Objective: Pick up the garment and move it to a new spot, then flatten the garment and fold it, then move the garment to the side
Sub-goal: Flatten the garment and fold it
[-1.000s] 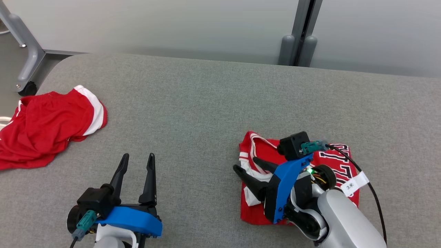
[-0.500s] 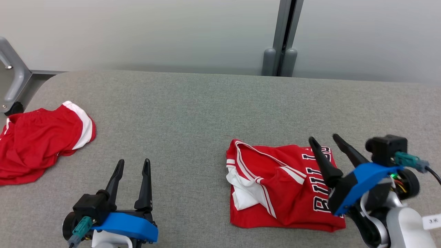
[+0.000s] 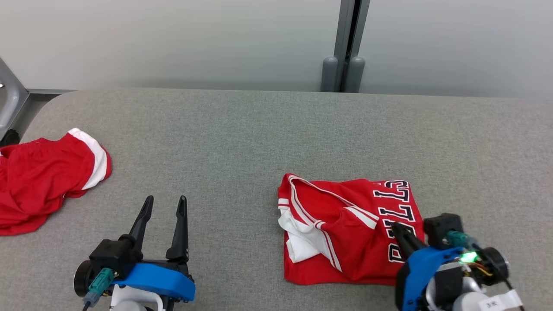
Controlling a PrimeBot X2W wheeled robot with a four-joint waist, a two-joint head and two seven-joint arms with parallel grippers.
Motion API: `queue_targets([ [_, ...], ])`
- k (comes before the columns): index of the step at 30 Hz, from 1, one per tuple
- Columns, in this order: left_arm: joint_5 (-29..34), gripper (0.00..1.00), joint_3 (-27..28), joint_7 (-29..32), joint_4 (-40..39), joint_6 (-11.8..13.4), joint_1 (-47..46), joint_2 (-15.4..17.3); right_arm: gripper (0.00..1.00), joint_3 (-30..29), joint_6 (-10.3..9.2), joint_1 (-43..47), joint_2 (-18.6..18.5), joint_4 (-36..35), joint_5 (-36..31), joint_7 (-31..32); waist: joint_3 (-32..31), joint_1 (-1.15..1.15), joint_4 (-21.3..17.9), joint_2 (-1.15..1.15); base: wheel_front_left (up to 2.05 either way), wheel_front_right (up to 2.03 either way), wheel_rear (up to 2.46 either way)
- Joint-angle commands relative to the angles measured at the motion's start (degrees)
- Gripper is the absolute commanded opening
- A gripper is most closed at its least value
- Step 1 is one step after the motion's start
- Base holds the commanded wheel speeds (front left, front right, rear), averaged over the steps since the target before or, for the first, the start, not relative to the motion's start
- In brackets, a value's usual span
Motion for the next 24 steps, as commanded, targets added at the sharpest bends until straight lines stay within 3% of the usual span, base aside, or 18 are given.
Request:
queue_targets([
  [1, 0.15, 1.0, 0.03, 0.04, -0.19, 0.33, -0.85, 0.4, 0.0, 1.28, 0.01, -1.31, -0.09, 0.94, 0.05, -0.68, 0.17, 0.0, 0.12, 0.0, 0.0, 0.0, 0.0],
  [8, 0.17, 1.0, 0.27, 0.07, -0.85, 0.83, -0.76, 1.34, 0.0, 14.92, 0.01, -3.9, -0.08, 7.07, 4.65, -2.64, 0.74, 0.0, 0.46, 0.0, 0.0, 0.0, 0.0],
  [15, -0.33, 1.0, -0.08, 0.39, -1.25, 1.3, -0.19, 1.18, 0.0, 31.46, 0.01, -5.41, -0.15, 8.35, 17.01, -1.32, 0.51, 0.0, 0.79, 0.0, 0.0, 0.0, 0.0],
  [19, -0.56, 1.0, -0.19, 0.35, -1.31, 1.32, 0.16, 1.25, 0.0, 33.59, 0.01, -6.12, -0.16, 7.44, 22.17, -1.84, 0.26, 0.0, 0.91, 0.0, 0.0, 0.0, 0.0],
  [24, -0.87, 1.0, -0.16, 0.32, -1.35, 1.51, 0.59, 1.46, 0.0, 26.44, 0.01, -7.59, -0.18, 6.27, 19.53, -5.6, 0.01, 0.0, 0.84, 0.0, 0.0, 0.0, 0.0],
])
